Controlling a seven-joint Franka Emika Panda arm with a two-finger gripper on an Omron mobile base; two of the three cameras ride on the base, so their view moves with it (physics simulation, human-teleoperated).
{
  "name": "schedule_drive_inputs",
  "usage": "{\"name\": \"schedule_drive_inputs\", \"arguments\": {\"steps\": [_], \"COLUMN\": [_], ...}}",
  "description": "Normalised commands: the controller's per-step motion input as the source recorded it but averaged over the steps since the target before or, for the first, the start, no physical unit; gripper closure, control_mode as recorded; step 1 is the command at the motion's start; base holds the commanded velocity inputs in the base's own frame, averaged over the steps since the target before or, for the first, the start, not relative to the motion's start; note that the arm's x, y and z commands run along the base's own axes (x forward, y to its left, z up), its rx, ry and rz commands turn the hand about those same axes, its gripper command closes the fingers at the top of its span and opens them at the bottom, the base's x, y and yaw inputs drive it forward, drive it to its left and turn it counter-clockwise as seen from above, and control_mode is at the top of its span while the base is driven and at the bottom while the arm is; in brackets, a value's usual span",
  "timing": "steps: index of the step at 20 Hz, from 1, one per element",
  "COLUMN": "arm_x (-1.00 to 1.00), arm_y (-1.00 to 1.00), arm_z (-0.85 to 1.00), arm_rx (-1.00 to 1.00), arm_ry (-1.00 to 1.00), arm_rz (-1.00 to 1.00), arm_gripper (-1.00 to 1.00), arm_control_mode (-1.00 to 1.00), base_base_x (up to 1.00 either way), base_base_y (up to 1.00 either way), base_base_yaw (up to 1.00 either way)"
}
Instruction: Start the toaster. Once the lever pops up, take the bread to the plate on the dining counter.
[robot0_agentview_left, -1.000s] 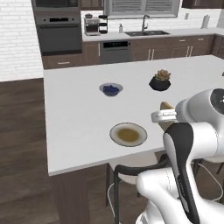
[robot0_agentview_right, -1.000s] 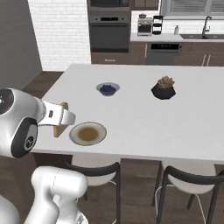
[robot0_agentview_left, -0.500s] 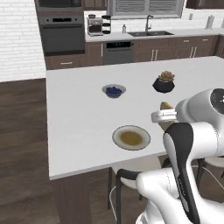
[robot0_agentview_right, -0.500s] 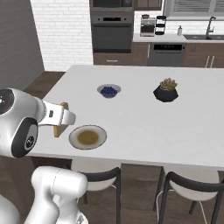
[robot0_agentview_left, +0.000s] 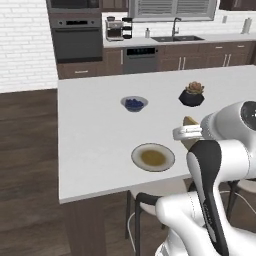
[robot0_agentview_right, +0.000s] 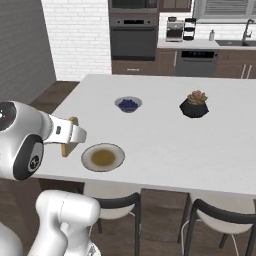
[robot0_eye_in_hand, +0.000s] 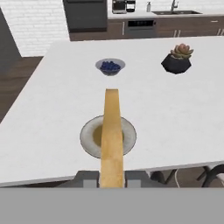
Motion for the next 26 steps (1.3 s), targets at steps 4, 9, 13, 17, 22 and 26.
{"name": "schedule_drive_inputs", "arguments": {"steps": [4,9,13,17,22,26], "arm_x": [0.08,0.38,0.67,0.74,0.61,0.6], "arm_y": [0.03,0.0,0.0,0.09,0.06,-0.06], "arm_z": [-0.19,-0.3,-0.33,-0.24,-0.34,-0.39], "arm_rx": [0.0,0.06,0.15,0.12,0.13,0.18], "arm_ry": [0.02,0.02,0.05,0.08,0.1,0.09], "arm_rz": [0.05,0.11,0.12,0.06,0.0,0.0], "arm_gripper": [1.0,1.0,1.0,1.0,1.0,1.0], "arm_control_mode": [-1.0,-1.0,-1.0,-1.0,-1.0,-1.0], "base_base_x": [0.03,0.0,0.0,0.0,0.0,0.0], "base_base_y": [0.03,0.0,0.0,0.0,0.0,0.0], "base_base_yaw": [0.01,0.0,0.0,0.0,0.0,0.0]}}
